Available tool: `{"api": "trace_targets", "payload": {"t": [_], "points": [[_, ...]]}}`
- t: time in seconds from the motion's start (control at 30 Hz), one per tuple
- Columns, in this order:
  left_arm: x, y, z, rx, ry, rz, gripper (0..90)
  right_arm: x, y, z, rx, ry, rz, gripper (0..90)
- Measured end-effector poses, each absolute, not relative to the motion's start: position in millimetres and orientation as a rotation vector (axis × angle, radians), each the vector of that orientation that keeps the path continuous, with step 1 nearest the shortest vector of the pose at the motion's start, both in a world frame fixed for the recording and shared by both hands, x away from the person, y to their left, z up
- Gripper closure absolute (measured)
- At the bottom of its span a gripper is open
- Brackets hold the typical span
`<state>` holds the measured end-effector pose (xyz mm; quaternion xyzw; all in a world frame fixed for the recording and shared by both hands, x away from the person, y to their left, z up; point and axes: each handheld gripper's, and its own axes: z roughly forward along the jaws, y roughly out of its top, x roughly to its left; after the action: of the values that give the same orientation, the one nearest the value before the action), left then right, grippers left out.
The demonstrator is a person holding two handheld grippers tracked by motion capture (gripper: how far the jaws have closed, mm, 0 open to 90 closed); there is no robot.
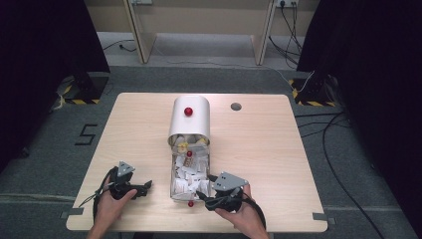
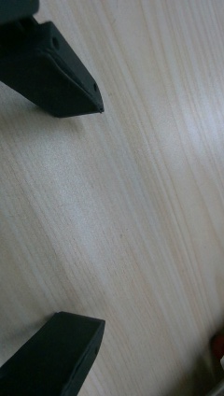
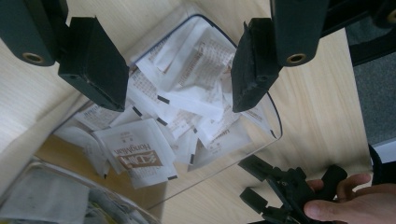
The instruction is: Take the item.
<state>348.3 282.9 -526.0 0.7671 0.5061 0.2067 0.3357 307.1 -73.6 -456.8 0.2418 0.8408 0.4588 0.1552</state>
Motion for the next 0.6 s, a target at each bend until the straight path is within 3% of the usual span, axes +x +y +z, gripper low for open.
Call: {"api": "trace_targets", "payload": {"t": [0.6], "points": [[348.3, 282.9, -526.0, 2.001, 1.32, 0.539, 0.0, 311.0, -51.5, -467.1, 0.642, 2.446, 1.291, 47.2]]}}
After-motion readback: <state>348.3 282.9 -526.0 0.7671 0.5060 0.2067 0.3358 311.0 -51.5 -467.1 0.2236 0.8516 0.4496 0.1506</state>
